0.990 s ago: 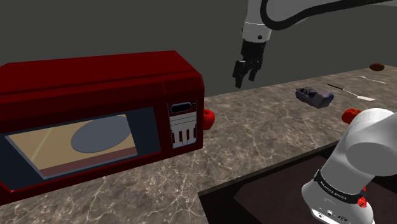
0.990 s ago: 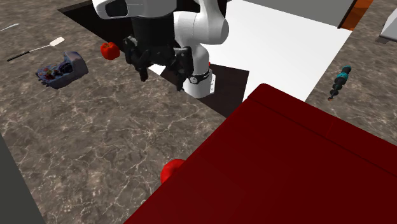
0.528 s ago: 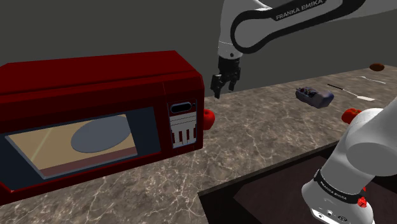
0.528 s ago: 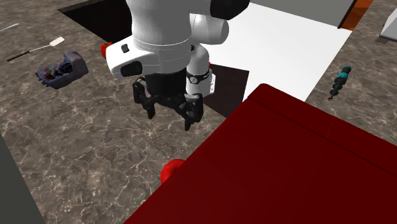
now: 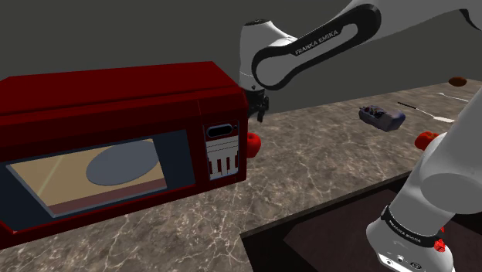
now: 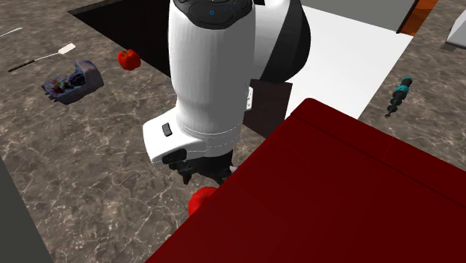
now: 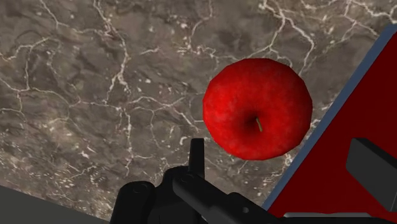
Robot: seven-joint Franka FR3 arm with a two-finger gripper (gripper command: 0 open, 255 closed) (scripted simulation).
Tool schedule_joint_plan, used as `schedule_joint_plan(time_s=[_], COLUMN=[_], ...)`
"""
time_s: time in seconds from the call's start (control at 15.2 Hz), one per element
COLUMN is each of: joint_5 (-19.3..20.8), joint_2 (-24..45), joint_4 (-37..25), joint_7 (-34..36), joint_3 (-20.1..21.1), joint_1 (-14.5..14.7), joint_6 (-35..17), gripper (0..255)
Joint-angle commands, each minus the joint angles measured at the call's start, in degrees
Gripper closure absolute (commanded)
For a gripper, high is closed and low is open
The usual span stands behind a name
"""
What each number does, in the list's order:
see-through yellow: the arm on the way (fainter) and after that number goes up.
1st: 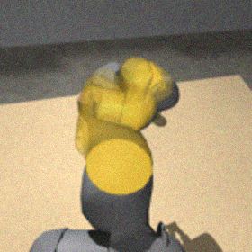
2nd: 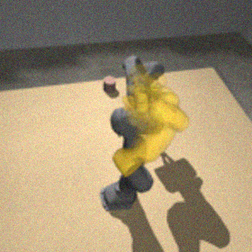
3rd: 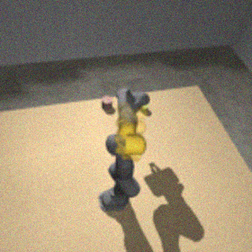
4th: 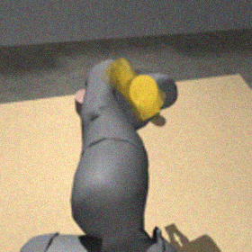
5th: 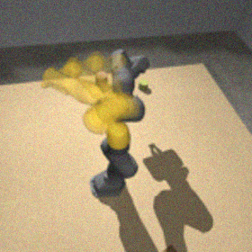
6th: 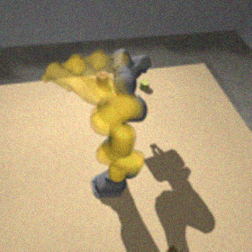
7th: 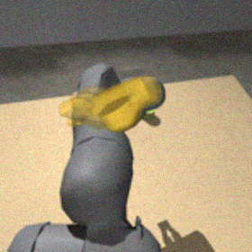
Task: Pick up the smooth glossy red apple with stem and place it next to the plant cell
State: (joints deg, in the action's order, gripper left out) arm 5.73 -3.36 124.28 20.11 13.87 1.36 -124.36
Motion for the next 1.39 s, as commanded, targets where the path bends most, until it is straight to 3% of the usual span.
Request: schedule_joint_plan(time_s=[0.0,0.33,0.86,0.92,1.32], joint_5=[0.5,1.3,1.3,1.3,1.3], joint_2=[1.0,2.9,2.9,2.9,2.9], joint_4=[0.5,2.0,2.0,2.0,2.0], joint_7=[0.6,1.2,1.2,1.2,1.2], joint_3=[0.1,0.0,0.0,0.0,0.0], joint_1=[0.0,-0.1,-0.1,-0.1,-0.1], joint_6=[-1.5,-4.8,-4.8,-4.8,-4.8], gripper=[0,0,0,255,255])
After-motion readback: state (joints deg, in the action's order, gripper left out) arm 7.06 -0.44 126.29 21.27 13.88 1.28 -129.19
